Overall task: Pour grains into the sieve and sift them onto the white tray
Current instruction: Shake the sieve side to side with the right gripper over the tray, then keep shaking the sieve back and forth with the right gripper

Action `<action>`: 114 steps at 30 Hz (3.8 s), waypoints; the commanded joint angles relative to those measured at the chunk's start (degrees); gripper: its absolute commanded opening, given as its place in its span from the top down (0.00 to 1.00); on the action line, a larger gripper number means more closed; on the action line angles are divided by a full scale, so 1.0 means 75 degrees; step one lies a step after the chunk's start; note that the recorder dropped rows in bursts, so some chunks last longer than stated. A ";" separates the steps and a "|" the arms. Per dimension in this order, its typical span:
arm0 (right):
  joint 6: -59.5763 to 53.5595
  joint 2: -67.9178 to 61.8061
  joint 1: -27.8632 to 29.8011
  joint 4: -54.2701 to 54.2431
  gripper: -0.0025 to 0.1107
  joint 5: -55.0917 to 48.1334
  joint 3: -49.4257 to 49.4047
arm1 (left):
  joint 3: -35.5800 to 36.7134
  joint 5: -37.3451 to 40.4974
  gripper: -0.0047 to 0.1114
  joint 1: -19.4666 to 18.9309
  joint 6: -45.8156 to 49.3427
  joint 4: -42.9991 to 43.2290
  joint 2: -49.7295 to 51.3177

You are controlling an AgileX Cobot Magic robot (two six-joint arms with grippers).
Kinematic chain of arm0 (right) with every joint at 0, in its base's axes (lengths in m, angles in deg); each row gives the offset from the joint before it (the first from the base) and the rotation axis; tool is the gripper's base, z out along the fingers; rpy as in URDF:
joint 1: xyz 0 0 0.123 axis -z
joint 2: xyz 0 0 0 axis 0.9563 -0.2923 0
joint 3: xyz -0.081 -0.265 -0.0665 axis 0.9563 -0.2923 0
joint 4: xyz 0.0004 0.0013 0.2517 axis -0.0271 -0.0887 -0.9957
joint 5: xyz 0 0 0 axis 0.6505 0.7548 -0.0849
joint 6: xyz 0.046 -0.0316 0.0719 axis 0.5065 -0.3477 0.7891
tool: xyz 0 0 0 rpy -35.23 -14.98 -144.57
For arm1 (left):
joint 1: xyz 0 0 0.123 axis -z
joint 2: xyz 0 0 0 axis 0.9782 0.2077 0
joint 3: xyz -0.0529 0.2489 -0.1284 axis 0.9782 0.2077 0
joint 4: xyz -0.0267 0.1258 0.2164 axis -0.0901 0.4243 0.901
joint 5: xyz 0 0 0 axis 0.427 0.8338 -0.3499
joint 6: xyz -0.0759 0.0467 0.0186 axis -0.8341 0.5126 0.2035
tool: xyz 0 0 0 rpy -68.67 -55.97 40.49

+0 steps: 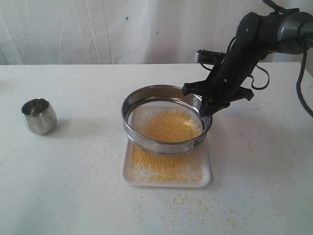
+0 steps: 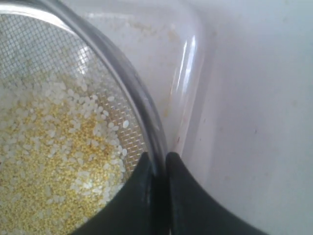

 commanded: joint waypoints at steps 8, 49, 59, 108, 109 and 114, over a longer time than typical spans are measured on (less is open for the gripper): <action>0.0410 0.0153 0.0005 -0.0262 0.98 0.0592 0.0108 | 0.0023 -0.0038 0.96 -0.0004 0.0005 -0.0062 -0.0037; 0.0876 0.0100 -0.0513 0.0297 0.98 0.0683 -0.0112 | 0.0023 -0.0038 0.96 -0.0004 0.0005 -0.0062 -0.0037; 0.1100 0.0100 -0.0474 0.0317 0.98 0.0504 -0.0010 | 0.0023 -0.0038 0.96 -0.0004 0.0005 -0.0062 -0.0037; 0.0292 0.0148 -0.0507 0.0601 0.98 0.0680 -0.0424 | 0.0023 -0.0038 0.96 -0.0004 0.0005 -0.0062 -0.0037; 0.0389 0.0148 -0.0474 0.0693 0.98 0.1171 -0.0411 | 0.0023 -0.0038 0.96 -0.0004 0.0005 -0.0062 -0.0037; 0.1036 0.0239 -0.0491 0.0392 0.98 0.0112 -0.0450 | 0.0023 -0.0038 0.96 -0.0004 0.0005 -0.0062 -0.0037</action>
